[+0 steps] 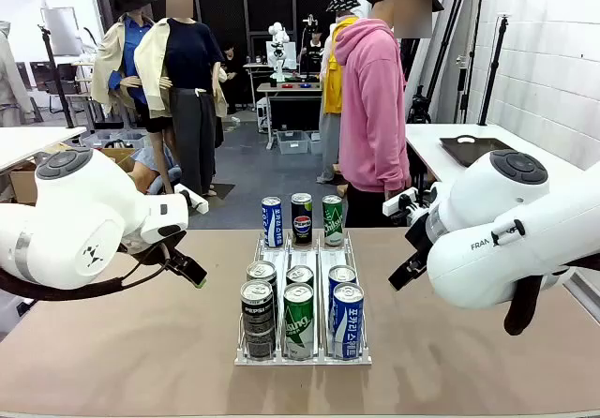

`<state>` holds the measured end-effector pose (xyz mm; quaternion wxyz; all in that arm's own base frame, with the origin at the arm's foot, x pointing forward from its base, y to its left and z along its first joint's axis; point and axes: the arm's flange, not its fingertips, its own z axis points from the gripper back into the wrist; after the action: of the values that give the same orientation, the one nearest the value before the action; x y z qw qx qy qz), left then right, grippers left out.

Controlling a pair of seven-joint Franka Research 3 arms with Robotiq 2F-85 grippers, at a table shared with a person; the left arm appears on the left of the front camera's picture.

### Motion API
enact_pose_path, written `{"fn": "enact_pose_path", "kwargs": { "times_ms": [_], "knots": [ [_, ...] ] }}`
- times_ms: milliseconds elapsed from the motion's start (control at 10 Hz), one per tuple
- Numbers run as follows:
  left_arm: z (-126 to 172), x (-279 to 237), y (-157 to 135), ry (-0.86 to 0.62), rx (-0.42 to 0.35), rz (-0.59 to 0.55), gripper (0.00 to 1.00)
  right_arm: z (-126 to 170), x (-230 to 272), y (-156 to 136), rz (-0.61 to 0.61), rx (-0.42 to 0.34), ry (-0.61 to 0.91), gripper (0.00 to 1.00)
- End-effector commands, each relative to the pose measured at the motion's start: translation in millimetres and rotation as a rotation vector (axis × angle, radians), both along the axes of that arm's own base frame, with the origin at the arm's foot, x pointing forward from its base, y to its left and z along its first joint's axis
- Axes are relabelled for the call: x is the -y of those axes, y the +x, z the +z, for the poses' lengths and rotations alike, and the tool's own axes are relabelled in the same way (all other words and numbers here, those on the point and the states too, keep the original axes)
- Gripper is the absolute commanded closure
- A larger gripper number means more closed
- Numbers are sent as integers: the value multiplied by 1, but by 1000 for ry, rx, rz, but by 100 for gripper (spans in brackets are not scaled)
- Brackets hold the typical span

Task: Retrieve and hand over the desired beverage to the person.
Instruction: Pick up a can of the same type that the person held from the Automatic Can Dispenser.

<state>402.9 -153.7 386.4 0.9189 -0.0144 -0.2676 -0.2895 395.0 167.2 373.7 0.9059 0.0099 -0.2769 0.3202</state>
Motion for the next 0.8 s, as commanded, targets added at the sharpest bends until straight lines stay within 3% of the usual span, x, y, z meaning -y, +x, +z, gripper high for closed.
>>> {"fn": "enact_pose_path", "kwargs": {
  "times_ms": [0, 700],
  "knots": [
    [0, -1, 0, 1, 1, 1, 0, 0, 0, 0, 0, 0, 0, 0],
    [0, -1, 0, 1, 1, 1, 0, 0, 0, 0, 0, 0, 0, 0]
  ]
}}
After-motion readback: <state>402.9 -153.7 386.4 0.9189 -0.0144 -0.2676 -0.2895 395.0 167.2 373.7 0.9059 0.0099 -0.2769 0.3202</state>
